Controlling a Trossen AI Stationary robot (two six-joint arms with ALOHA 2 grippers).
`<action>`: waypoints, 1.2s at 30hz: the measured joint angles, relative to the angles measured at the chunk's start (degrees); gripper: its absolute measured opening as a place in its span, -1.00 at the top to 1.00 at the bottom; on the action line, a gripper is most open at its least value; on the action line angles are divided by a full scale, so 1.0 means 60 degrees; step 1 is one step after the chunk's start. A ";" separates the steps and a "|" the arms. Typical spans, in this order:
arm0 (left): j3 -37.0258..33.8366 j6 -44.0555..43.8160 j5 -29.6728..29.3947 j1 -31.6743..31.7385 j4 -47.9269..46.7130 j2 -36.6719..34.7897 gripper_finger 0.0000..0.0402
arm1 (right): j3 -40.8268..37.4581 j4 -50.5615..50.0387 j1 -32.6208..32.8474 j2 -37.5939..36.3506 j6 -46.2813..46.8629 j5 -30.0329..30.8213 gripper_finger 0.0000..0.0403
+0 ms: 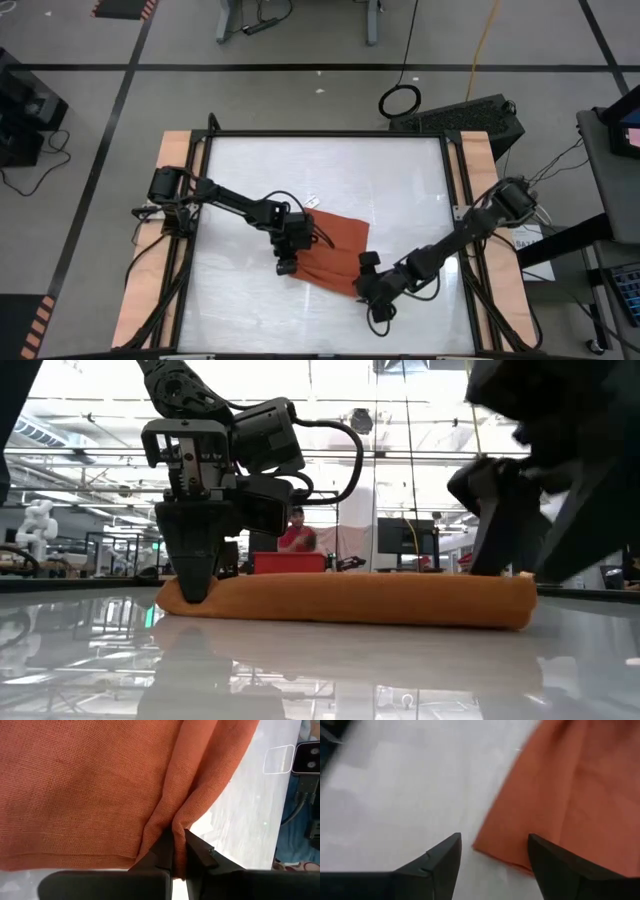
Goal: Roll towel
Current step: Roll the orange towel
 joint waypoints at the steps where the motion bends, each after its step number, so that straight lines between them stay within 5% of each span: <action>1: 0.0000 0.0006 0.0015 0.0003 0.0010 0.0002 0.90 | 0.0000 -0.0032 0.0022 0.0101 0.0166 0.0272 -0.08; 11: 0.0000 0.0154 0.0134 0.0005 0.0012 0.0002 0.90 | 0.0007 0.0067 -0.0103 0.0638 0.1492 0.0665 0.09; 20: 0.0011 0.0193 0.0154 0.0005 -0.0100 0.0002 0.90 | 0.0015 0.0347 -0.0136 0.0590 0.2243 -0.0226 0.93; 36: 0.0029 -0.0310 0.0607 0.0005 -0.0140 0.0002 0.90 | -0.0708 0.1227 -0.0974 0.0274 0.4988 -0.2988 0.99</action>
